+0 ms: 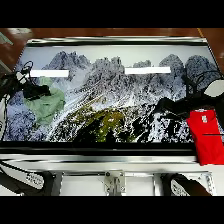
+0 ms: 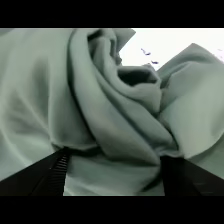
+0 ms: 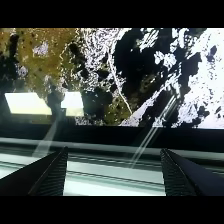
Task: Fold the shirts.
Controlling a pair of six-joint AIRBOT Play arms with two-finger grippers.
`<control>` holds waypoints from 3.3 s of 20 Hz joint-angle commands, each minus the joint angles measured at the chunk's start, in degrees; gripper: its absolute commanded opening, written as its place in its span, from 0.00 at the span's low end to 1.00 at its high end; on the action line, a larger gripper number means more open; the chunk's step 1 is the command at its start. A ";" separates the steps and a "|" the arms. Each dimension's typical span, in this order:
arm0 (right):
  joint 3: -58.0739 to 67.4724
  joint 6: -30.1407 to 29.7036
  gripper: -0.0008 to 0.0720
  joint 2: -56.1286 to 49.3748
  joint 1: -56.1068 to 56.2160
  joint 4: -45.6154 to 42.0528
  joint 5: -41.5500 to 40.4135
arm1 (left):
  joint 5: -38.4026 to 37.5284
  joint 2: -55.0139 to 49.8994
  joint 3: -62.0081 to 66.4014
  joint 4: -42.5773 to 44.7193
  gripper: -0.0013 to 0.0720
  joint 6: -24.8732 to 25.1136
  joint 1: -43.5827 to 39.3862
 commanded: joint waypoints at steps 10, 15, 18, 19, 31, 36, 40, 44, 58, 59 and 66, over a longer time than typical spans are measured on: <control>0.07 -0.04 0.97 -0.02 0.00 -11.69 -1.44 | -4.85 12.81 1.42 -6.12 0.07 6.69 -7.41; 0.07 -0.83 0.97 -0.02 0.00 -16.06 -5.27 | -5.81 27.54 1.40 -6.75 0.07 3.78 -25.55; 0.07 -3.91 0.97 0.02 0.02 -16.31 -2.12 | -7.56 28.20 1.22 -6.75 0.07 -2.93 -38.16; 0.07 -4.79 0.97 0.02 0.00 -16.24 -0.11 | -6.82 27.21 0.92 -6.75 0.07 -4.33 -42.34; 0.07 -10.01 0.97 0.02 0.00 -23.61 6.56 | 2.86 10.36 2.01 -7.61 0.91 -17.77 -59.23; 0.07 -8.33 0.97 -0.04 0.00 -33.64 0.92 | -14.56 17.22 1.75 -7.63 0.90 -11.06 -42.73; 0.07 -8.13 0.96 -0.04 0.00 -34.01 -4.04 | -18.51 17.46 -7.04 -8.50 0.72 -11.04 -37.35; 0.04 -9.53 0.96 -0.04 0.00 -33.88 -8.28 | -8.07 17.40 -21.07 -15.32 0.97 -11.15 -36.83; 0.04 -15.96 0.96 -8.09 0.00 -8.96 -7.58 | 17.14 10.51 -32.35 -49.27 0.96 2.45 -31.39; 0.04 -17.25 0.96 -8.09 0.00 -6.73 -6.51 | 18.01 9.86 -32.35 -50.58 0.82 2.62 -31.41; -5.84 -21.62 0.96 -11.43 0.04 6.58 -6.73 | 17.00 10.03 -32.33 -51.12 0.07 6.29 -31.34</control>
